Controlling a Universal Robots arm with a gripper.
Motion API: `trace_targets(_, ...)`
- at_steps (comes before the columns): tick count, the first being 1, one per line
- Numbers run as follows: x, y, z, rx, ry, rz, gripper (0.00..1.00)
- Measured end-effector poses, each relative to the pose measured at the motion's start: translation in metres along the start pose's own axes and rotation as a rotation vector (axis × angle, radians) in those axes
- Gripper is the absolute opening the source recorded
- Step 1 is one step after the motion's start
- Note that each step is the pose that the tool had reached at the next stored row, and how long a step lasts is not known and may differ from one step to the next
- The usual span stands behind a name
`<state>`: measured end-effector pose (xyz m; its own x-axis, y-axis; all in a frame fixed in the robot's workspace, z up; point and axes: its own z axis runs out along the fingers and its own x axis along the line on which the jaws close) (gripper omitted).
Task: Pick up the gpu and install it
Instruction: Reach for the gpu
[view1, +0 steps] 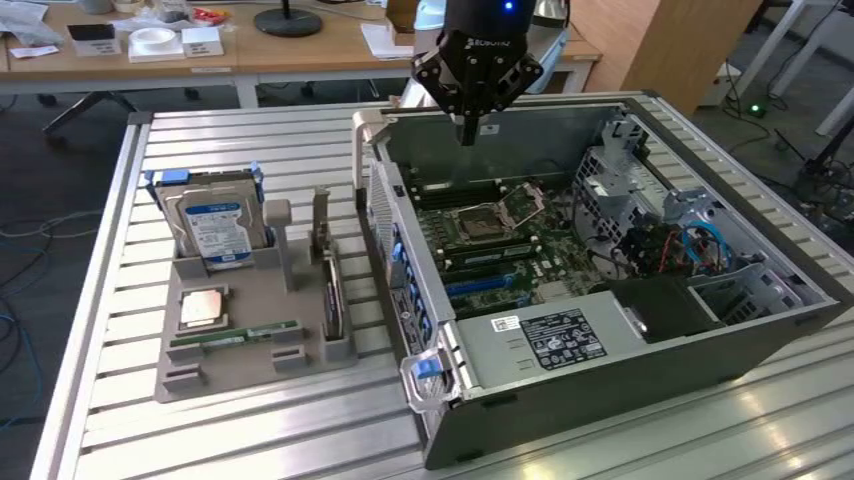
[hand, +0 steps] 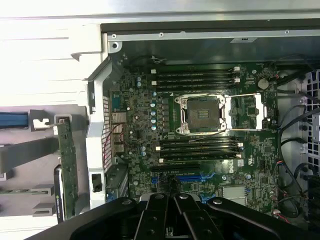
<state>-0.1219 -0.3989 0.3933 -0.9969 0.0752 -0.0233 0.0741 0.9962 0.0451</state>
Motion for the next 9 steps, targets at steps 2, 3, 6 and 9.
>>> trace_targets(2,0.0000,0.0000,0.0000,0.0000,0.0000,0.000,0.11)
trace_targets(3,0.0000,0.0000,0.0000,0.0000,0.0000,0.000,0.11)
trace_targets(6,0.0001,0.0000,0.0000,0.0000,-0.0001,0.000,0.11)
trace_targets(9,0.0042,-0.0003,-0.0001,0.0000,-0.0001,0.000,0.11)
